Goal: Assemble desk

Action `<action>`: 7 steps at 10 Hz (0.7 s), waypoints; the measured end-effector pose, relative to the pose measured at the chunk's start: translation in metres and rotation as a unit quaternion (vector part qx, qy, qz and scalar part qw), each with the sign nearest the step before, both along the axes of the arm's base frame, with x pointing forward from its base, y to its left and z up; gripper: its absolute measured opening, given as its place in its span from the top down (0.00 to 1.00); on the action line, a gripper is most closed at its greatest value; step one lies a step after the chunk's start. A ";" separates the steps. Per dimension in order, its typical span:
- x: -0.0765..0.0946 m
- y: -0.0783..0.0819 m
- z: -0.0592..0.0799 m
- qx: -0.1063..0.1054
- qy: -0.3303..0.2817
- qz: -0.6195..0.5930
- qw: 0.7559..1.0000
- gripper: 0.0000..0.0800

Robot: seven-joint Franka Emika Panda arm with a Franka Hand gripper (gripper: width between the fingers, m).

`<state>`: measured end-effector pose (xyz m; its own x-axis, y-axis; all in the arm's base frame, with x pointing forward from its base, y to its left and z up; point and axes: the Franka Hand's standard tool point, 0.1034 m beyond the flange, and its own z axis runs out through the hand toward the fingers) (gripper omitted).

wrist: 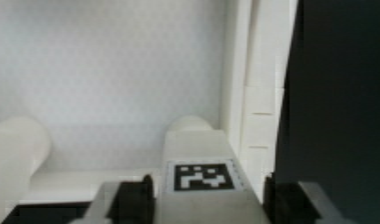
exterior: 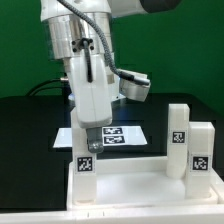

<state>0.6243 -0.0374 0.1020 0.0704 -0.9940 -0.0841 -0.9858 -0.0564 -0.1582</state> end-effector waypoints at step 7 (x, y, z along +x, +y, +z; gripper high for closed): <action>-0.008 -0.010 -0.004 -0.057 -0.019 0.368 0.928 0.19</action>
Offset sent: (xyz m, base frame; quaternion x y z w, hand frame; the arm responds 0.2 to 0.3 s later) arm 0.0008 0.0030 0.0028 -0.0355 -0.0499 -0.3975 0.9156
